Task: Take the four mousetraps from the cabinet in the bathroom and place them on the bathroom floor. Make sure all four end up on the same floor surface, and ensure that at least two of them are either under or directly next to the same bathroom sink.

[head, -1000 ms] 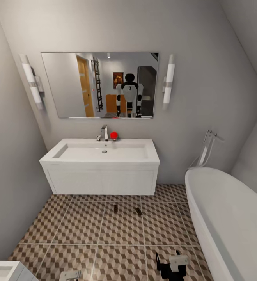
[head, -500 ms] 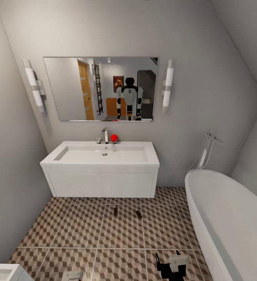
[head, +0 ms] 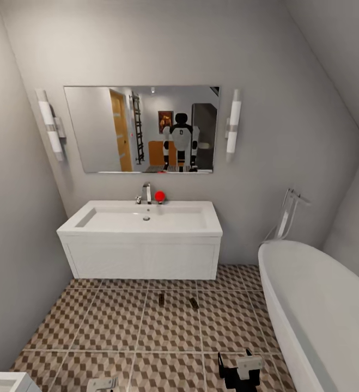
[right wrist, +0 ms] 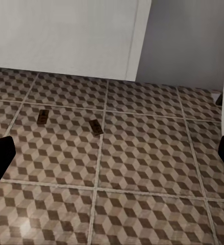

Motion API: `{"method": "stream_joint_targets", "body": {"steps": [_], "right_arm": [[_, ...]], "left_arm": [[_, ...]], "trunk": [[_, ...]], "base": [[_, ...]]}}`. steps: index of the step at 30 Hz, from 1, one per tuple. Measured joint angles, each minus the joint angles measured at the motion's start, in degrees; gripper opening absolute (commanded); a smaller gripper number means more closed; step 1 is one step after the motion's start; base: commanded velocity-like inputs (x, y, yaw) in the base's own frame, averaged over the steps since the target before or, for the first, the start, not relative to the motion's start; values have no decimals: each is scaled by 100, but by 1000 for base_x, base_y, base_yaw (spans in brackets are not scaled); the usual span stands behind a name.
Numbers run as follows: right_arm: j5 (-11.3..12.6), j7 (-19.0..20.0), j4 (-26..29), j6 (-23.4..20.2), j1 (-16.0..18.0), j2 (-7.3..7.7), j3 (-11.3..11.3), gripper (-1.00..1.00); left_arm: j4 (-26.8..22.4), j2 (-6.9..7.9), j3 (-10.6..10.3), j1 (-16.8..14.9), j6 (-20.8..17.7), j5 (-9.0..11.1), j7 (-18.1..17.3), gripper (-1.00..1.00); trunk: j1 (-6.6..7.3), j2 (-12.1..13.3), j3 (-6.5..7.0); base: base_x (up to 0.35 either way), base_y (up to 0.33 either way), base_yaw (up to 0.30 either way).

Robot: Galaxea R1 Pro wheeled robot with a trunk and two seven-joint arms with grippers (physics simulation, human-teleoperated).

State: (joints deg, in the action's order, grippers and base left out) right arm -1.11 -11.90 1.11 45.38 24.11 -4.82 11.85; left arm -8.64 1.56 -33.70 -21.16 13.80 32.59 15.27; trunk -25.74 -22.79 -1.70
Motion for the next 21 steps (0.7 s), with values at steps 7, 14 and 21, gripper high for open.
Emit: {"method": "stream_joint_targets", "body": {"steps": [7, 14, 21], "right_arm": [[0, 0, 0, 0, 1, 0, 0, 100], [0, 0, 0, 1, 3, 0, 0, 100], [0, 0, 0, 2, 4, 0, 0, 100]], "left_arm": [[0, 0, 0, 1, 0, 1, 0, 100], [-1, 0, 0, -1, -1, 1, 1, 100], [-1, 0, 0, -2, 0, 1, 1, 100]], "trunk": [[0, -1, 60], [-1, -6, 115], [-2, -9, 172]], "base": [[0, 0, 0], [0, 0, 0], [0, 0, 0]]}}
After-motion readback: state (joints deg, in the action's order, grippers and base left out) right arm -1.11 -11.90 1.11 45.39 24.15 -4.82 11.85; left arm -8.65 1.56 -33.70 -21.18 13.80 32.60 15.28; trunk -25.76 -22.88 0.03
